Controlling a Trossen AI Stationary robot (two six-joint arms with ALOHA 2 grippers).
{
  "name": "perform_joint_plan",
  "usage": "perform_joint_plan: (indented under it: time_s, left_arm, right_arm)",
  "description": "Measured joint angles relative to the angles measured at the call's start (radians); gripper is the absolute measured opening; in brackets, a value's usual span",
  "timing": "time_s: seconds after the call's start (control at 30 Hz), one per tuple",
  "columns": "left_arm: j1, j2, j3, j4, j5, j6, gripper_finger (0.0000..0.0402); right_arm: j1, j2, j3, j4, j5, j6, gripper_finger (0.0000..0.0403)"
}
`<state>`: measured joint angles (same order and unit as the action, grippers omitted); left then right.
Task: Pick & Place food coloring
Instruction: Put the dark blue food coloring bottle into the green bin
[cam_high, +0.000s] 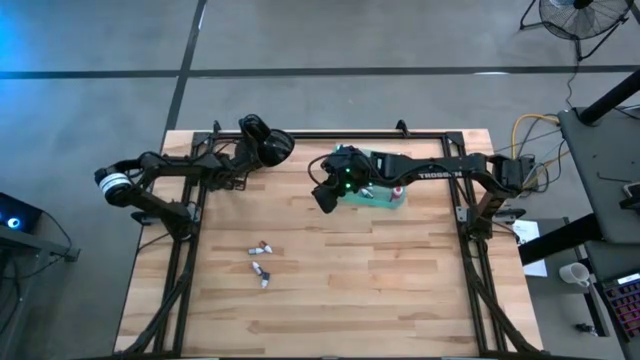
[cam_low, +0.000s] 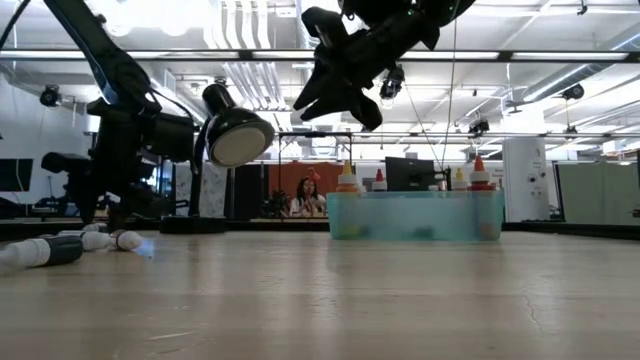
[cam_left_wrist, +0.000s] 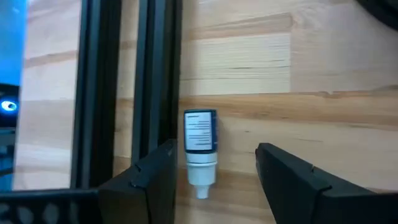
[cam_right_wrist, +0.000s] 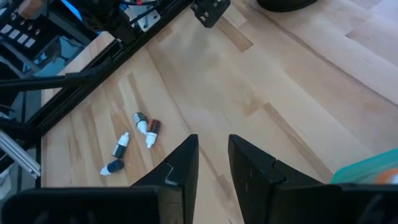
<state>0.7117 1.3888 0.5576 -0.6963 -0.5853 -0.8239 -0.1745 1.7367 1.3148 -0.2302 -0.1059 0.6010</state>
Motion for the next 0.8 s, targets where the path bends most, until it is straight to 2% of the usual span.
perform_joint_plan:
  time_s: [0.3, 0.47, 0.67, 0.8]
  left_arm:
    - [0.005, -0.039, 0.001, 0.001, 0.140, -0.036, 0.0192]
    - [0.019, -0.052, -0.002, 0.008, 0.122, -0.025, 0.0193]
    - [0.064, -0.044, -0.004, 0.032, 0.106, -0.116, 0.0193]
    - [0.065, -0.054, -0.004, 0.031, 0.109, -0.108, 0.0193]
  right_arm:
    - [0.000, 0.000, 0.000, 0.002, 0.002, 0.010, 0.0072]
    - [0.000, 0.000, 0.000, 0.004, 0.004, 0.038, 0.0077]
    - [0.000, 0.000, 0.000, 0.009, 0.005, 0.059, 0.0084]
    - [0.000, 0.000, 0.000, 0.010, 0.005, 0.062, 0.0083]
